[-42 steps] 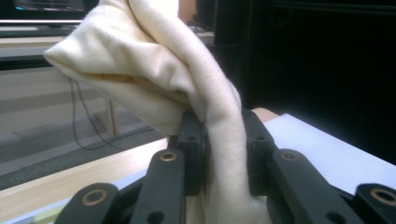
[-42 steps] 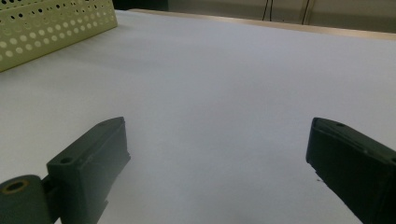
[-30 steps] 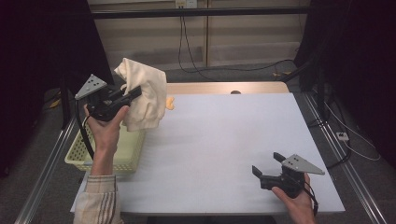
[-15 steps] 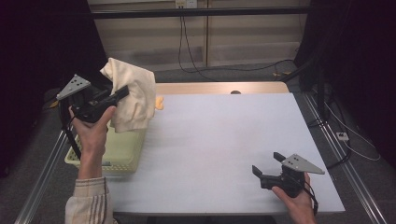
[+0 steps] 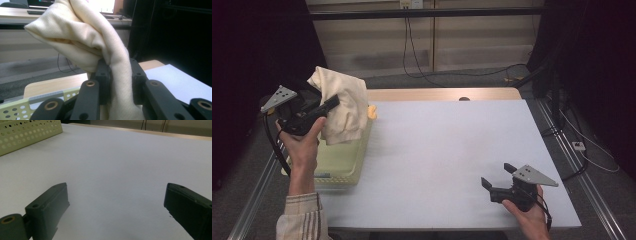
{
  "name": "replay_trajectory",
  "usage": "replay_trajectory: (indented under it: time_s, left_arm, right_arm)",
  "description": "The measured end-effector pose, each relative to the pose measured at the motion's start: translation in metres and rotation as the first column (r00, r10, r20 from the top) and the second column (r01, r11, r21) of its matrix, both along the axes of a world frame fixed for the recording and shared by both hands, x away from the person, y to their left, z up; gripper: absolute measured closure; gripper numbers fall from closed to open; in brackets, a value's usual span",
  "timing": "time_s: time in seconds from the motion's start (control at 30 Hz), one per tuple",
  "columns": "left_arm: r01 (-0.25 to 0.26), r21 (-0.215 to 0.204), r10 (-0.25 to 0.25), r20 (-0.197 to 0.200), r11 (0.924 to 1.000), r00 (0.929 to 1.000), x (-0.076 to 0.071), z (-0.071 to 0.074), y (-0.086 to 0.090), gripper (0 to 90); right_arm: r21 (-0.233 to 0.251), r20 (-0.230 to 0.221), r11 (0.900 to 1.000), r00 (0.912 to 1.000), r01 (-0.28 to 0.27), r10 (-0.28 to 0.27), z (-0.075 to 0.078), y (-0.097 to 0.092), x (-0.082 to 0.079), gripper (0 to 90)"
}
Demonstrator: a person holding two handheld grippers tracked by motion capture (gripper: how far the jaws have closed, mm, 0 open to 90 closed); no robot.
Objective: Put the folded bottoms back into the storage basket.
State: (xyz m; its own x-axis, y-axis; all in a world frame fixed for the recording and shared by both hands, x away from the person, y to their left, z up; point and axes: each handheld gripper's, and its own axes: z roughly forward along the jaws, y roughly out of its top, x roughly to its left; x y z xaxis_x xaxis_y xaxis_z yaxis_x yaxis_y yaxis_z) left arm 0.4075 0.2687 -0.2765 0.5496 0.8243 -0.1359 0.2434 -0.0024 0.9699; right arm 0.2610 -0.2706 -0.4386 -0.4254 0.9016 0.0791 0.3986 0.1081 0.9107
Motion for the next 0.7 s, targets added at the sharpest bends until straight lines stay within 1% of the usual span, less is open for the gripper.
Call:
replay_trajectory:
  time_s: [0.13, 0.2, 0.27, 0.37, 0.5, 0.67, 0.7]
  left_arm:
    - [-0.002, 0.010, 0.002, -0.007, 1.0000, 1.0000, 0.001, -0.002, 0.003, 74.6]
    - [-0.008, -0.010, 0.008, -0.013, 0.9999, 0.9999, 0.001, -0.002, 0.006, 74.6]
    - [-0.009, -0.005, 0.009, -0.012, 0.9999, 0.9999, 0.001, -0.002, 0.010, 74.6]
    - [-0.015, -0.018, 0.015, -0.016, 0.9997, 0.9998, 0.001, -0.003, 0.015, 74.6]
    - [-0.026, -0.013, 0.026, -0.021, 0.9996, 0.9994, 0.001, -0.005, 0.019, 74.6]
    - [-0.033, -0.028, 0.032, -0.040, 0.9991, 0.9987, 0.003, -0.008, 0.025, 74.6]
    - [-0.031, -0.022, 0.030, -0.043, 0.9993, 0.9986, 0.003, -0.008, 0.027, 74.6]
  right_arm:
    - [0.001, 0.002, 1.0000, 1.0000, 0.000, 0.000, 0.000, 0.000, 0.000, 5.3]
    - [-0.003, 0.003, 1.0000, 1.0000, 0.000, 0.000, 0.001, 0.000, -0.001, 5.3]
    - [0.001, 0.002, 1.0000, 1.0000, 0.004, -0.004, 0.000, -0.002, 0.000, 5.2]
    - [0.001, 0.003, 1.0000, 1.0000, 0.005, -0.005, 0.001, -0.001, -0.001, 5.0]
    - [-0.002, 0.003, 1.0000, 1.0000, 0.001, -0.001, 0.001, 0.000, -0.001, 5.1]
    - [-0.001, 0.002, 1.0000, 1.0000, 0.003, -0.003, 0.000, -0.001, -0.001, 5.1]
    - [-0.001, 0.002, 1.0000, 1.0000, 0.002, -0.002, 0.000, -0.001, -0.001, 5.1]
